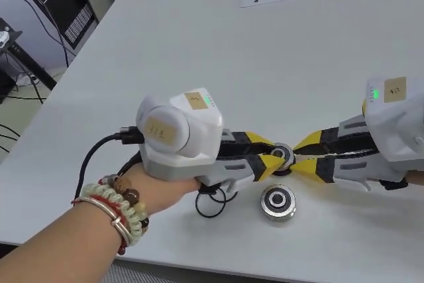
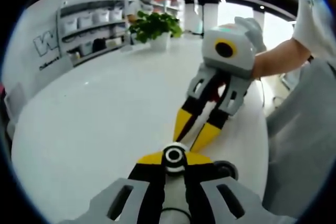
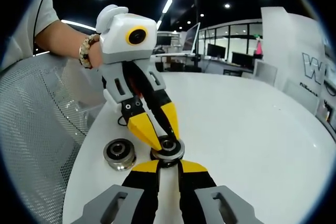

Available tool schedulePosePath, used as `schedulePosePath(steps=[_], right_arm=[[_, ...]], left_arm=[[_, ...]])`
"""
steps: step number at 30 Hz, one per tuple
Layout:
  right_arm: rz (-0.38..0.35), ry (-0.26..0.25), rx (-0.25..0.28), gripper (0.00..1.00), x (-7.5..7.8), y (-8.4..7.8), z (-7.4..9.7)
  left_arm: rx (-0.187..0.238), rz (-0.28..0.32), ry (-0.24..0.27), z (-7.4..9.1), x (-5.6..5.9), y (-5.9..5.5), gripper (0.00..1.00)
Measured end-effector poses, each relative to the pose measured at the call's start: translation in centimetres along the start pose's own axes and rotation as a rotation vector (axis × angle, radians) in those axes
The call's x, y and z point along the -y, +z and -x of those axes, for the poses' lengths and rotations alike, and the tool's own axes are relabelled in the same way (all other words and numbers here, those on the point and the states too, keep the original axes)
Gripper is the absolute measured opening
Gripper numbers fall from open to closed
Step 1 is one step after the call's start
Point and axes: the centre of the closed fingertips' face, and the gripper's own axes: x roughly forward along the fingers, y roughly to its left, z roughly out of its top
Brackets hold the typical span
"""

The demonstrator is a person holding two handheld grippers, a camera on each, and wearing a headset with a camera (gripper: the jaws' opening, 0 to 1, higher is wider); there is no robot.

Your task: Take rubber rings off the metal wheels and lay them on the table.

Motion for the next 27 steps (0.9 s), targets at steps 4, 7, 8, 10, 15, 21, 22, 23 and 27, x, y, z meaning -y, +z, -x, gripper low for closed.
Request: schedulePosePath(steps=[4, 7, 8, 10, 15, 21, 22, 23, 27], right_arm=[[-0.013, -0.005, -0.018, 0.1, 0.0, 0.02, -0.04], [-0.006, -0.01, -0.034, 0.09, -0.02, 0.01, -0.07], [-0.006, -0.013, -0.041, 0.09, -0.02, -0.01, -0.07], [-0.009, -0.015, -0.047, 0.08, -0.02, -0.05, -0.07], [-0.026, -0.027, -0.067, 0.04, 0.18, -0.2, -0.02], [-0.04, -0.04, -0.083, 0.01, 0.35, -0.26, 0.04], [-0.053, -0.043, -0.084, 0.0, 0.39, -0.28, 0.05], [-0.069, -0.049, -0.085, 0.0, 0.46, -0.31, 0.07], [-0.149, -0.065, -0.078, 0.0, 0.74, -0.45, 0.15]], left_arm=[[0.001, 0.0, 0.0, 0.01, -0.01, -0.01, 0.14], [0.0, -0.001, -0.001, 0.03, -0.01, -0.03, 0.14], [0.0, -0.001, -0.001, 0.03, -0.01, -0.03, 0.14], [0.0, -0.001, 0.0, 0.05, 0.0, -0.05, 0.14], [-0.001, -0.001, -0.001, 0.07, 0.0, -0.08, 0.14], [-0.001, -0.005, -0.001, 0.12, 0.07, -0.09, 0.14], [-0.001, -0.006, -0.001, 0.12, 0.07, -0.09, 0.14], [-0.001, -0.006, -0.002, 0.12, 0.07, -0.1, 0.14], [0.0, -0.011, -0.001, 0.14, 0.1, -0.12, 0.14]])
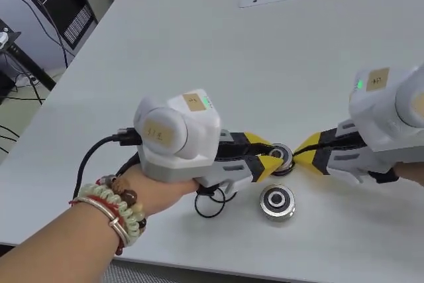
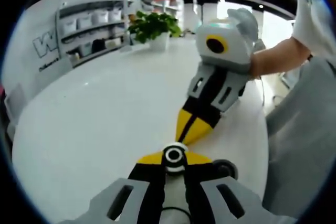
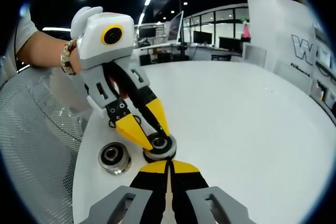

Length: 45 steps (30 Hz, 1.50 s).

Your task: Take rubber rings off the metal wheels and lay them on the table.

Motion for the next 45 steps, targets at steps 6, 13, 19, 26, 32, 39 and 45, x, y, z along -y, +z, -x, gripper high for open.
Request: schedulePosePath(steps=[6, 13, 19, 26, 32, 39, 45], right_arm=[[-0.313, 0.039, 0.06, 0.0, 0.3, -0.1, 0.1], [-0.618, 0.125, 0.15, 0.0, 0.5, 0.2, 0.4], [-0.693, 0.175, 0.164, 0.0, 0.4, 0.8, 0.7], [-0.8, 0.217, 0.173, 0.0, 0.2, 1.0, 0.7], [-0.859, 0.241, 0.214, 0.0, 0.0, 1.4, 0.6], [-0.874, 0.252, 0.227, 0.0, -0.1, 1.6, 0.5], [-0.886, 0.263, 0.237, 0.0, -0.3, 1.8, 0.4]], left_arm=[[0.003, -0.003, 0.0, 0.0, 0.0, 0.0, 0.14], [0.006, -0.007, -0.001, 0.0, 0.0, 0.0, 0.14], [0.008, -0.006, -0.002, 0.0, 0.0, 0.0, 0.14], [0.003, -0.007, 0.0, -0.1, 0.0, 0.0, 0.14], [0.001, -0.006, 0.005, 0.0, -0.1, 0.0, 0.13], [-0.001, -0.01, 0.004, 0.1, -0.1, 0.0, 0.13], [-0.001, -0.012, 0.002, 0.1, 0.0, 0.0, 0.13]])
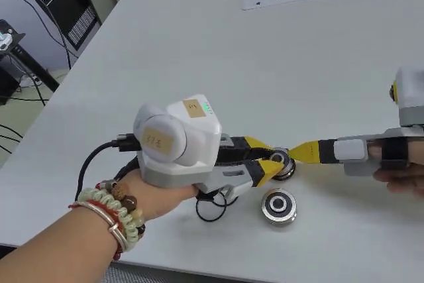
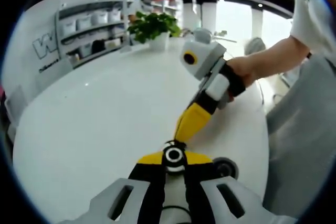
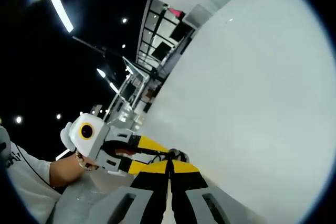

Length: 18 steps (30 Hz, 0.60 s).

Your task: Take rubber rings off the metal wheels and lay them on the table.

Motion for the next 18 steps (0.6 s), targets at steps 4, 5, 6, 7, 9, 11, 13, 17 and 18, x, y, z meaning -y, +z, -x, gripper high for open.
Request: schedulePosePath(steps=[4, 5, 6, 7, 9, 11, 13, 17, 18], right_arm=[[-0.008, 0.005, 0.002, 0.0, -0.04, 0.04, -0.04], [-0.007, 0.006, 0.003, 0.0, -0.06, 0.05, -0.06], [-0.006, 0.008, 0.003, 0.0, -0.09, 0.06, -0.05], [-0.004, 0.01, 0.003, 0.0, -0.1, 0.07, -0.06], [-0.015, 0.014, 0.002, 0.0, -0.07, 0.13, -0.05], [-0.011, 0.015, 0.003, 0.0, -0.12, 0.15, -0.07], [-0.009, 0.016, 0.003, 0.0, -0.15, 0.14, -0.09], [-0.027, 0.022, -0.002, 0.0, -0.22, 0.18, -0.18], [-0.028, 0.022, -0.002, 0.0, -0.28, 0.17, -0.19]], left_arm=[[-0.001, -0.001, 0.0, 0.0, 0.0, -0.01, 0.13], [-0.001, 0.0, 0.0, -0.01, -0.02, -0.02, 0.13], [-0.001, 0.0, -0.001, 0.0, -0.01, -0.02, 0.13], [-0.001, 0.001, -0.001, -0.01, -0.02, -0.02, 0.13], [-0.001, 0.002, -0.001, -0.01, -0.02, -0.03, 0.13], [-0.002, 0.001, 0.001, -0.02, -0.03, -0.03, 0.13], [-0.001, 0.001, 0.001, -0.02, -0.03, -0.04, 0.13], [-0.002, -0.001, 0.001, -0.01, -0.02, -0.06, 0.13], [-0.002, -0.001, 0.001, -0.01, -0.02, -0.06, 0.13]])
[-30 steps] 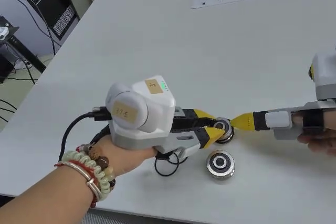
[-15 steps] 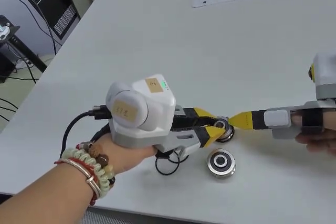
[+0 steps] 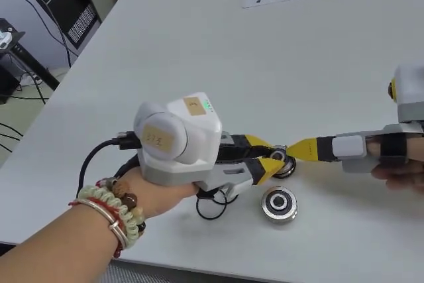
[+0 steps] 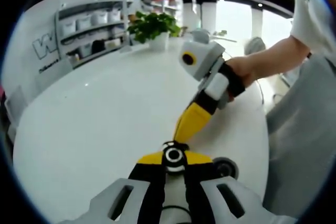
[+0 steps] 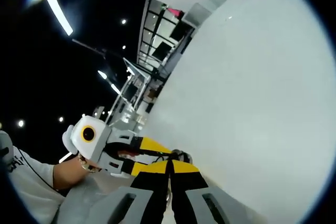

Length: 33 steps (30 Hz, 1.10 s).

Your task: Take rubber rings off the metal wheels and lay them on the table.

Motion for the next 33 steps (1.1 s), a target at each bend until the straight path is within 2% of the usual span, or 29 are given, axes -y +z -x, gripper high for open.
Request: schedulePosePath(steps=[24, 33], right_arm=[[0.015, 0.045, 0.014, 0.0, -0.8, 0.2, 0.1], [0.021, 0.077, 0.021, 0.0, -1.4, 0.2, 0.1]], left_arm=[[0.005, -0.003, 0.007, -0.1, 0.1, 0.0, 0.14], [0.008, -0.005, 0.005, -0.2, 0.1, 0.1, 0.14]])
